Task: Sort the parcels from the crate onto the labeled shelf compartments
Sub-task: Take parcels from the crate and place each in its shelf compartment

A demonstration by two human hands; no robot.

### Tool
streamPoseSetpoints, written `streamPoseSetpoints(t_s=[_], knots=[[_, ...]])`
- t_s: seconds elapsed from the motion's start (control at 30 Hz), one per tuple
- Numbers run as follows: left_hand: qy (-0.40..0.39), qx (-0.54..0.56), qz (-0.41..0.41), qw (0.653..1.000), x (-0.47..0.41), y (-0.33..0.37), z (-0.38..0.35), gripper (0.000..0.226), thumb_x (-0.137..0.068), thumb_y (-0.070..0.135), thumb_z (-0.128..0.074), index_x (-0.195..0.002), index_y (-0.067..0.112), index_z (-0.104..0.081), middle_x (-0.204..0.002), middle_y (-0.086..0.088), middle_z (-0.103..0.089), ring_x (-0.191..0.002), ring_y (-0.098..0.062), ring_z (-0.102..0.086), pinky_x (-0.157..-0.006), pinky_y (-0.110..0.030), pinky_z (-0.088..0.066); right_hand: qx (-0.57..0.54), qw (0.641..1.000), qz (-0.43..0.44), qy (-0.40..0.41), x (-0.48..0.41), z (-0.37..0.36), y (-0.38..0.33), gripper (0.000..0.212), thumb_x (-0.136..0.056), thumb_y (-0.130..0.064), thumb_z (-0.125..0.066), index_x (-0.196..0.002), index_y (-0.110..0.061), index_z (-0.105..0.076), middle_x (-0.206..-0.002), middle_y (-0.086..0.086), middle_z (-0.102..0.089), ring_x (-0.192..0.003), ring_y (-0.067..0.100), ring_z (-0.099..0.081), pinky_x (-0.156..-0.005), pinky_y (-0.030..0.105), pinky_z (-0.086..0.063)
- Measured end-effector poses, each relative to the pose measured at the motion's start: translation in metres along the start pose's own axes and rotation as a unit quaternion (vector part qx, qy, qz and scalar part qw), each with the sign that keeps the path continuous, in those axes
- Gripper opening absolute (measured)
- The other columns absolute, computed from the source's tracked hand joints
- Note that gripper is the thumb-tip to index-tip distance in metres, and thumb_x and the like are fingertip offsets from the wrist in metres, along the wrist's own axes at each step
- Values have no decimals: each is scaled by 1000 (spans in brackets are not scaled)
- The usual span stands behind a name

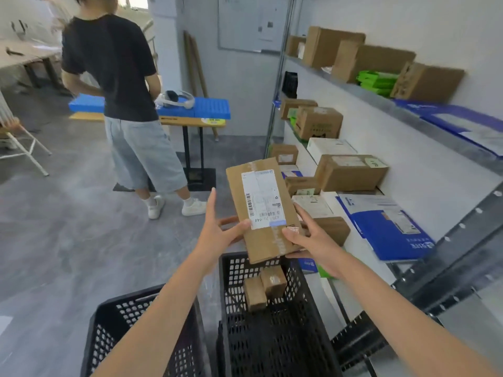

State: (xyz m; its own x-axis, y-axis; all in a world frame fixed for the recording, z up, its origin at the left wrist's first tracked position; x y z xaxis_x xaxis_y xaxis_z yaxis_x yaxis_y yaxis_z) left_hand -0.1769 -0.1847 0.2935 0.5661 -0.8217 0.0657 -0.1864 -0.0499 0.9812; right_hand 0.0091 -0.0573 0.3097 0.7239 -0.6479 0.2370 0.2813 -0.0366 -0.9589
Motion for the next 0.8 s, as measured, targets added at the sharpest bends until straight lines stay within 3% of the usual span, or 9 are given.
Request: streamPoseSetpoints(t_s=[0.13,0.3,0.37,0.43,0.5,0.6,0.73,0.8], knots=[[42,15,-15,999,-13,21,25,87,-83,34,-77,-143,61,-20,-120,-8,-67,-109,-23,-68,-85,-46,-59,35,998,-7,-45,9,-2,-10,68,-77,-27,-81,-123,-63,-47,-132,-5,-56,-113,20,-64,-78,38,-61],[55,47,-26,997,-18,34,34,38,-89,35,-71,-124,33,-56,-109,-10,-72,-102,-29,-71,-86,-50,-58,35,998,19,38,6,1,-27,65,-77,-32,-82,-134,-42,-52,-130,-4,-58,-111,19,-65,-74,28,-59],[88,98,-37,991,-18,38,34,35,-89,30,-71,-120,26,-56,-109,-13,-71,-101,-29,-71,-84,-48,-59,-9,998,10,55,0,4,-23,67,-74,-36,-83,-133,-37,-51,-132,-3,-60,-114,19,-65,-85,30,-57],[113,138,-36,983,-19,40,33,36,-90,27,-71,-121,24,-55,-110,-13,-70,-100,-27,-71,-81,-45,-60,-80,996,-39,10,-5,-2,-16,66,-78,-31,-79,-136,-28,-48,-131,1,-64,-114,19,-67,-98,38,-54],[124,143,-41,981,-19,44,30,37,-90,26,-70,-124,24,-53,-113,-12,-69,-100,-26,-71,-80,-45,-61,-80,994,-73,-28,-7,-14,-14,59,-88,-25,-72,-140,-21,-46,-129,3,-66,-112,21,-68,-98,42,-55],[127,132,-49,982,-20,49,28,40,-91,25,-69,-127,22,-51,-114,-6,-66,-103,-23,-69,-83,-46,-60,-69,996,-63,-3,-11,-19,-20,47,-93,-23,-66,-137,-21,-49,-126,3,-67,-109,22,-68,-91,39,-58],[139,2,-53,989,-23,48,45,39,-77,51,-75,-108,35,-58,-135,7,-55,-124,-15,-55,-106,-48,-45,-83,995,-26,56,-15,-6,-30,47,-93,-24,-67,-137,-25,-51,-127,0,-65,-114,21,-64,-94,46,-56],[134,-46,-49,989,-23,47,52,40,-77,55,-73,-105,32,-56,-142,10,-50,-127,-11,-49,-108,-41,-40,-67,995,-7,72,-15,-1,-35,45,-94,-25,-66,-137,-28,-52,-129,-1,-63,-116,20,-62,-97,49,-54]])
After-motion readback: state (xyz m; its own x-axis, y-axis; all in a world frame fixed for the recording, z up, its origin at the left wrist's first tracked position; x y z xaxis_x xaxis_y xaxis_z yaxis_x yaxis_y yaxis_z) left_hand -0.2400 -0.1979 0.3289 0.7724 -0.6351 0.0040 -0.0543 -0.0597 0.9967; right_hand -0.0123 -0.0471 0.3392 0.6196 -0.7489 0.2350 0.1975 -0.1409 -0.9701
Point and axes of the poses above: each hand's wrist, its own x-axis away from the middle knuckle, its own z-axis out of the back of the hand, y = z × x, the point moved 4 cm from there along -x, towards the middle knuckle
